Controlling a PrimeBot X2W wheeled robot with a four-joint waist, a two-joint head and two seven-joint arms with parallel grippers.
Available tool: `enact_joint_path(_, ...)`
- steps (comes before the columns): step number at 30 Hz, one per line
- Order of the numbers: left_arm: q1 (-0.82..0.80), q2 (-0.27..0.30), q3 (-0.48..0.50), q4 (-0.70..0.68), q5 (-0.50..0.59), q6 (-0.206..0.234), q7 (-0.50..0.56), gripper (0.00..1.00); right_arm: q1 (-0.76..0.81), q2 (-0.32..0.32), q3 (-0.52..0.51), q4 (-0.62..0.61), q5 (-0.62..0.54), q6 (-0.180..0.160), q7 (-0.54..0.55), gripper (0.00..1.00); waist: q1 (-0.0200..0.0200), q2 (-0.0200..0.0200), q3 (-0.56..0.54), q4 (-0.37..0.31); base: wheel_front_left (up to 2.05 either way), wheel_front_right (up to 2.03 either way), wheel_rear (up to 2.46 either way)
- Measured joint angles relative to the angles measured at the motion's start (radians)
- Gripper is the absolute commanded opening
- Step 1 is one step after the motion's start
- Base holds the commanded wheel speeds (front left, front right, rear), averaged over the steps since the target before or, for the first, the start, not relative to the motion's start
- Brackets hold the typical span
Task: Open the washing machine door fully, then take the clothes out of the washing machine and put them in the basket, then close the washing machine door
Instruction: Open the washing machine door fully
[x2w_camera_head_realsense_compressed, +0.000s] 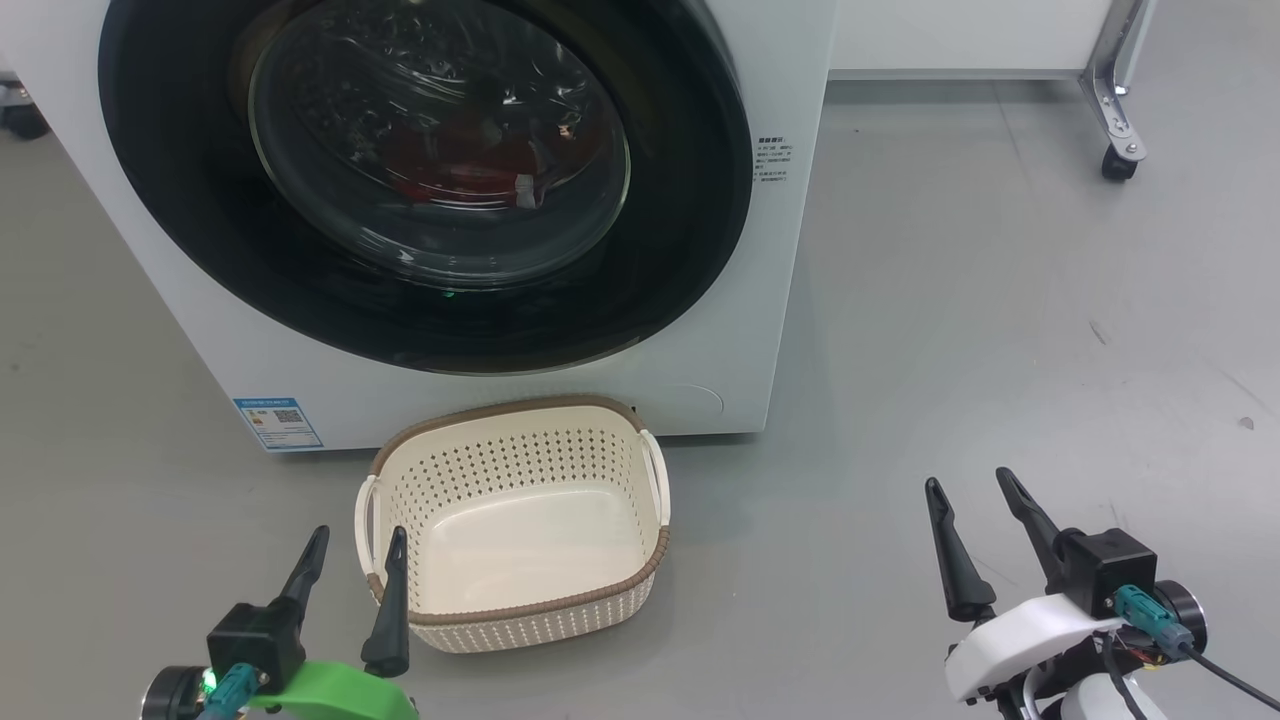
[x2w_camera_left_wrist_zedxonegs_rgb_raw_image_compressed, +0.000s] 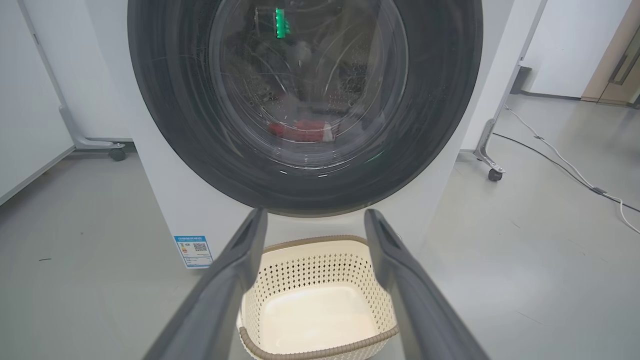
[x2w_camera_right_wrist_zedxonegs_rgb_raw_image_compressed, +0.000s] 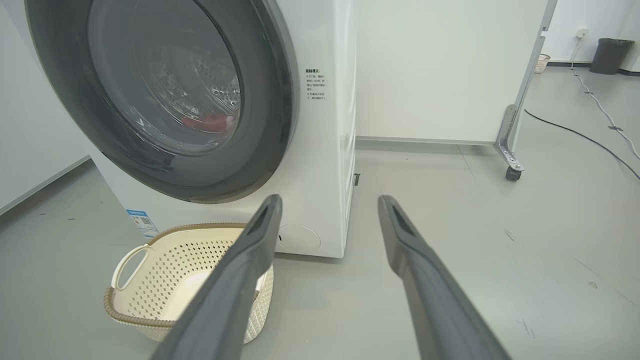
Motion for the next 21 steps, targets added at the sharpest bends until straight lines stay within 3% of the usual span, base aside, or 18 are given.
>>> enact_joint_path(1, 0.000, 0.000, 0.000, 0.001, 0.000, 0.000, 0.000, 1.00, 0.000, 0.000, -0.001, 0.000, -0.001, 0.000, 0.000, 0.91, 0.0000, 0.0000, 0.000, 0.000, 0.00, 0.00, 0.00)
enact_joint_path(2, 0.000, -0.001, 0.000, 0.001, 0.000, 0.000, 0.000, 1.00, 0.000, 0.001, -0.003, 0.000, -0.001, 0.000, 0.000, 0.35, 0.0000, 0.0000, 0.001, 0.000, 0.00, 0.00, 0.00)
enact_joint_path(3, 0.000, -0.001, -0.001, 0.001, 0.000, 0.000, 0.000, 1.00, 0.000, 0.002, -0.004, 0.000, -0.001, 0.000, 0.000, 0.00, 0.0000, 0.0000, 0.001, 0.001, 0.00, 0.00, 0.00)
enact_joint_path(14, -0.002, -0.007, -0.001, 0.001, 0.001, 0.000, 0.000, 1.00, -0.001, 0.021, -0.018, 0.002, 0.011, 0.030, -0.004, 0.00, 0.0000, 0.0000, 0.007, 0.002, 0.00, 0.00, 0.00)
enact_joint_path(21, -0.008, -0.009, -0.001, -0.011, 0.001, 0.000, 0.000, 1.00, -0.007, 0.067, -0.107, -0.001, 0.163, 0.064, -0.005, 0.00, 0.0000, 0.0000, 0.017, 0.007, 0.00, 0.00, 0.00)
